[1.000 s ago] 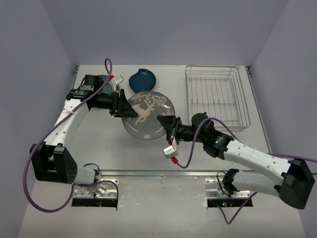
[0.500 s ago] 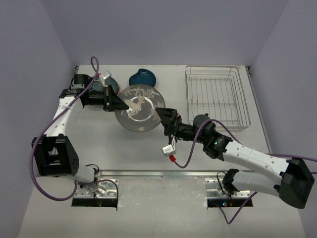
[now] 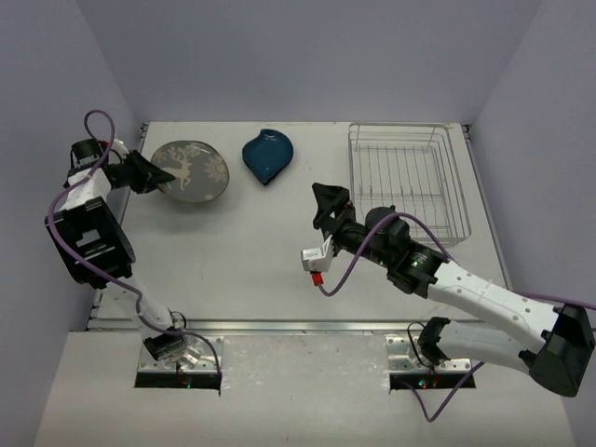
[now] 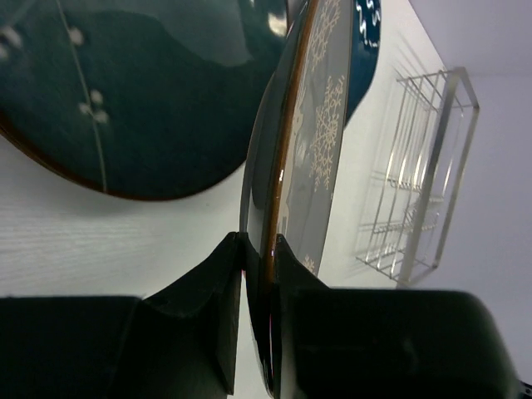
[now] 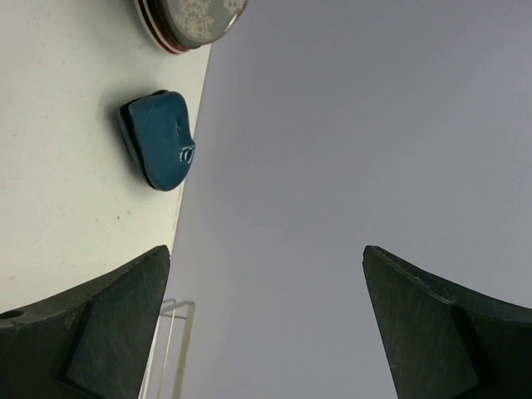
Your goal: Unload the plates from the dish rack
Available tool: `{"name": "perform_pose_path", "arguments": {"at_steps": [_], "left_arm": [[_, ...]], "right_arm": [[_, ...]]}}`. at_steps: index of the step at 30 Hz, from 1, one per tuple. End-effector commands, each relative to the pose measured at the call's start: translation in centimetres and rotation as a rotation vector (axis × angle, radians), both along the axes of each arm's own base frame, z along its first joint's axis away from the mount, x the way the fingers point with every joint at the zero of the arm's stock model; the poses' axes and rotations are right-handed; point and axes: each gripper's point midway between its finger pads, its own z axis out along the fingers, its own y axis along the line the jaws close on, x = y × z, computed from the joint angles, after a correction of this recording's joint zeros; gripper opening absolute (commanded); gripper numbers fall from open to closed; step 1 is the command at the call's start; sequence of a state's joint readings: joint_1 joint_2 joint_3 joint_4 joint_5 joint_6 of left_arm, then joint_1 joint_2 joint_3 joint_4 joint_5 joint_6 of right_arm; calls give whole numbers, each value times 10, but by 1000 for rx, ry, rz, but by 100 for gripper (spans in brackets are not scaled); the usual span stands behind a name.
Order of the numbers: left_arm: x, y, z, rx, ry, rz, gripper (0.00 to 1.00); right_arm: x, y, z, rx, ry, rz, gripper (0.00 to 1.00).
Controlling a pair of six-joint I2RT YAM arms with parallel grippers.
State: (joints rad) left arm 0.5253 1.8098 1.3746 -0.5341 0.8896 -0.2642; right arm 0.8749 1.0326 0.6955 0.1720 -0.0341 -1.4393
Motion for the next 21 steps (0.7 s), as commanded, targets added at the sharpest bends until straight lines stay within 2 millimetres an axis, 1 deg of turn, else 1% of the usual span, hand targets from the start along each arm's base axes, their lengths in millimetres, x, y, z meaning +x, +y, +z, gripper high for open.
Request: {"name": "perform_pose_path", "arguments": {"at_steps": [1,2,7,8,11,16,18,21], "left_arm": [[48,21,45,75,-205,6,0],[54,26,38,77,-198,19,0],[75,39,28,74,-208,41,0],[76,39,29,72,-210,44,0],[84,45,24,56,-215,51,0],[93,49,8,29,-190,60,0],[94,51,3,35,-181,64,6],[91,54,-6,63,-149,75,27]], "right_arm": [[8,-17,26,93,79,-132,99],[9,-19,26,99,95,-147,99],[10,-29,23,106,134,-199,99],[10,-31,23,105,136,-206,99],[8,-37,21,105,153,-224,99],[7,-42,18,102,169,-241,99],[7,-42,18,104,172,-245,99],[7,-42,18,108,177,-247,99]]}}
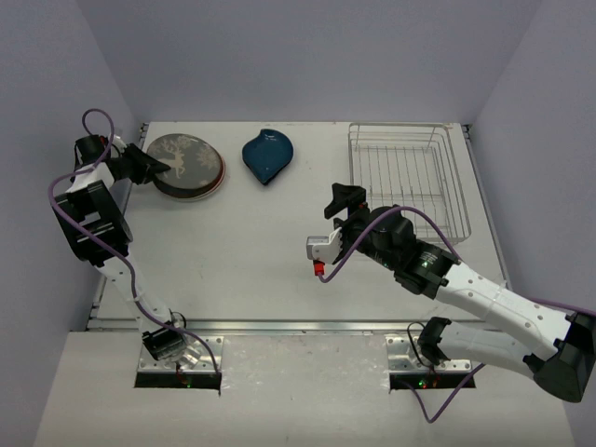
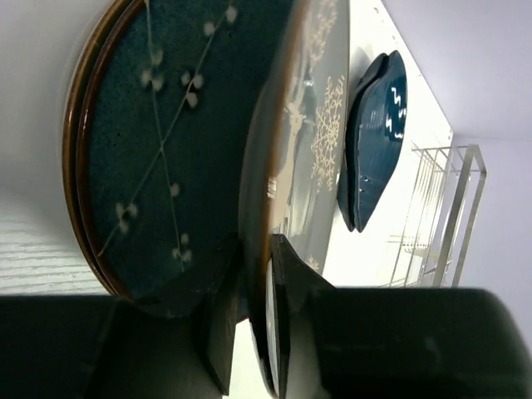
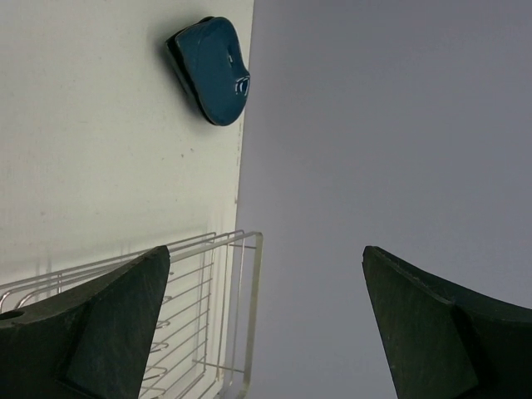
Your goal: Unload the plates from the dish rack
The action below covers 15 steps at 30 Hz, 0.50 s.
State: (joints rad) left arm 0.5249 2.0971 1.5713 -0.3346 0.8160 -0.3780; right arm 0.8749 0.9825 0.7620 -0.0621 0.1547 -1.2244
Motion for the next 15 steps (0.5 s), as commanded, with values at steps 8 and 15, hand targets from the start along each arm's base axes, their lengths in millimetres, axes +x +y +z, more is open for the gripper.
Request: {"name": "perform_pose_path", "arguments": {"at_steps": [8,15], "left_arm": [[7,28,24,236,-28,13,73],[-2,42,22,537,77,21,100]], "right_arm": [[1,2,25,93,-8,-22,99],[2,5,24,107,0,-23,99]]}}
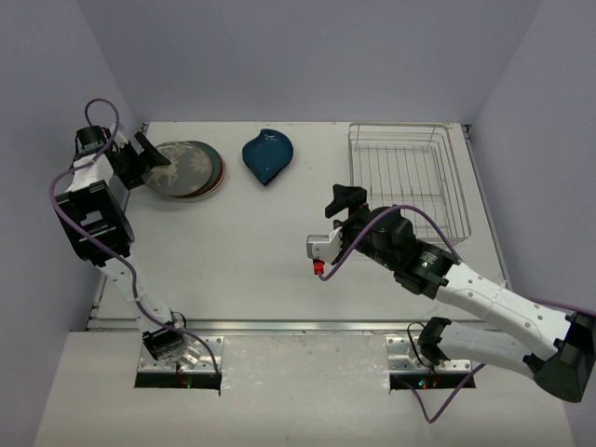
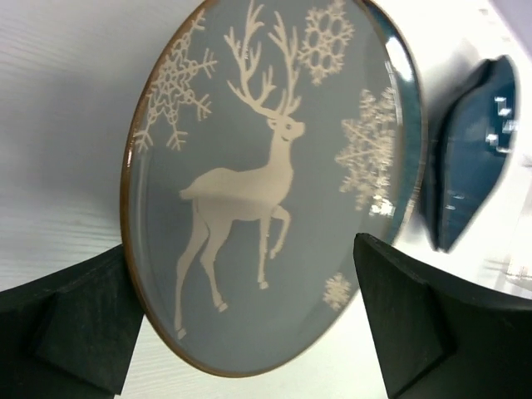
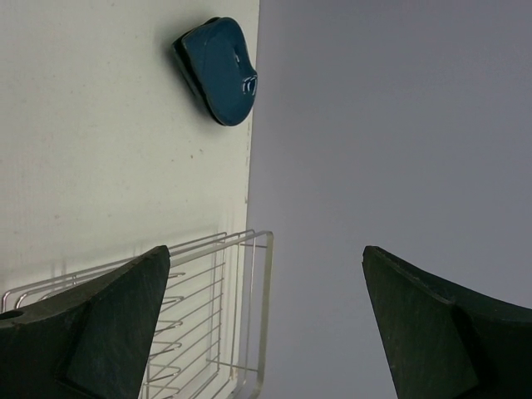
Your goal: Unload the plates from the dish rack
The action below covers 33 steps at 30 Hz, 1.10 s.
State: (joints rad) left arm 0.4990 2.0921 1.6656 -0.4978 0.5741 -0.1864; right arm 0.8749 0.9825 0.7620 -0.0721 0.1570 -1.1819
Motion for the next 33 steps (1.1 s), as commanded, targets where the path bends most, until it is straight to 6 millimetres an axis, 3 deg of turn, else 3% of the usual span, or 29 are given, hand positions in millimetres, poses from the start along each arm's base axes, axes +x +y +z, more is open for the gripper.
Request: {"name": "perform_pose_path", "arguments": {"at_steps": [1,9,15,19,21,23,25,27,29,33], "left_arm": [[2,13,32,299,1,-11,100],[9,-15,39,527,34,-58,100],[7,-9,56,588,24,-42,100],[-5,1,93,691,-24,-19,100],[-16,5,130,754,-90,11,100],[-27,1,149,783,-134,3,100],[-46,-14,170,806,-203,-71,100],[-62,-37,168,777,-252,-182,100],[-84,-62,177,756,-314,-261,100],[-125,-102,156,716,-320,-369,100]], "right_arm": [[3,6,29,88,-33,-10,99],[5,6,31,102,-26,-25,99],[9,-1,34,161,25,-101,99],[13,-16,29,270,156,-260,99],[9,-26,18,355,263,-348,99],[5,-36,9,405,333,-411,99],[10,-58,4,569,444,-542,99],[18,-89,-6,683,535,-687,99],[18,-105,-19,824,634,-807,99],[14,-139,-45,1040,786,-1002,99]]}}
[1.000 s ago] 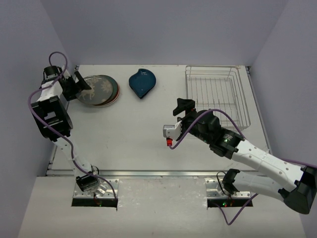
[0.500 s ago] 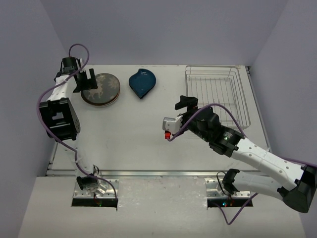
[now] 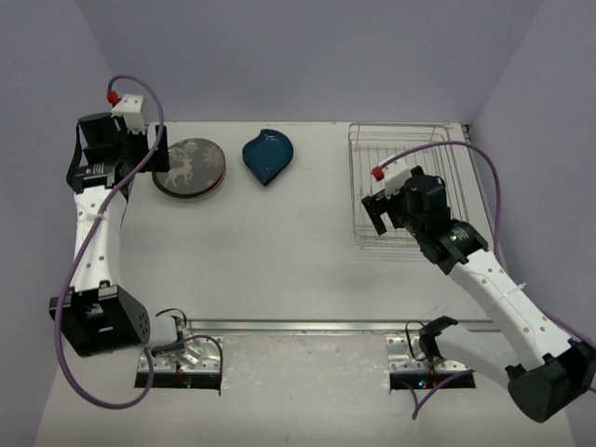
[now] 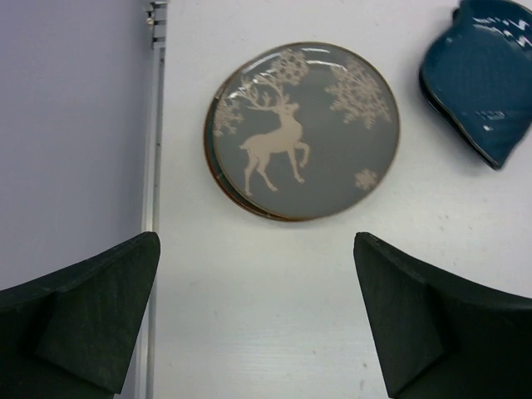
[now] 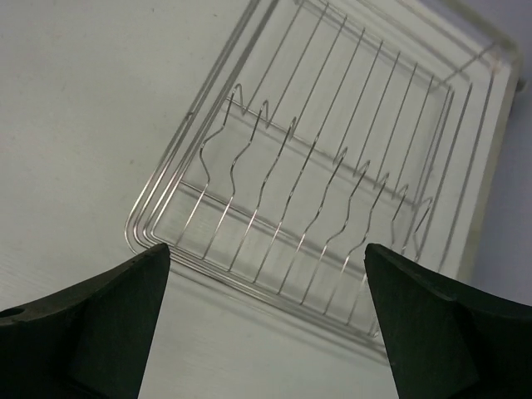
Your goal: Unload the plates from the dish rack
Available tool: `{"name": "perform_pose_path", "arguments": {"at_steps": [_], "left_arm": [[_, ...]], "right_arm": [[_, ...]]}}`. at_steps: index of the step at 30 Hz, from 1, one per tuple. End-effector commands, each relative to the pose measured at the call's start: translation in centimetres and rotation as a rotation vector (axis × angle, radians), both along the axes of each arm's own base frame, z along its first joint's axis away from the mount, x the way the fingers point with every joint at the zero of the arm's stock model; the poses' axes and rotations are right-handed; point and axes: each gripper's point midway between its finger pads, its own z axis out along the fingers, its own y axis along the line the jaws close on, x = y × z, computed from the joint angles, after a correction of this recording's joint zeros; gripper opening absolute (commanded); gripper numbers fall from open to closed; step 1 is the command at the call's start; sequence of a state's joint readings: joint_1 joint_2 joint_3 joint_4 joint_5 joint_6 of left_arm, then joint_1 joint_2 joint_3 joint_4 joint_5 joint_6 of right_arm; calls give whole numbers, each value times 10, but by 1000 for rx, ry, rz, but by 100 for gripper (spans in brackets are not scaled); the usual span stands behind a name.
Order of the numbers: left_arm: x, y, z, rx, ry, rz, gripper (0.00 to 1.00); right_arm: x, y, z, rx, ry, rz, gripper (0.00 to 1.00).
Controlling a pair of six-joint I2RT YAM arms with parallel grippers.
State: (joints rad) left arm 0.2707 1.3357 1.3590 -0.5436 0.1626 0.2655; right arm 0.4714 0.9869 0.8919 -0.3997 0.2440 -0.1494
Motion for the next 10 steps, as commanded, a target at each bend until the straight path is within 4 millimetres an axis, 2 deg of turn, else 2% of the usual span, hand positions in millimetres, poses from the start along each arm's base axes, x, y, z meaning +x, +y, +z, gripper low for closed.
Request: {"name": "perform_pose_path", "arguments": {"at_steps": [1,4,7,10], "left_arm": [[-40,-49,-32,-9,58,-177,100],[-73,-64,-50,-3,63,-191,100],[-86,-67,-59,-22,73,-179,100],[-89,-67,-44,-30,6,-154,100]], "right_arm": [[-20,-11,-15,394,157,-226,99],[-29,-17,-27,480,199,-245,99],[-28,-28,-28,478,181,-260,99],[-22,-34,-18,427,104,-230,99]]}}
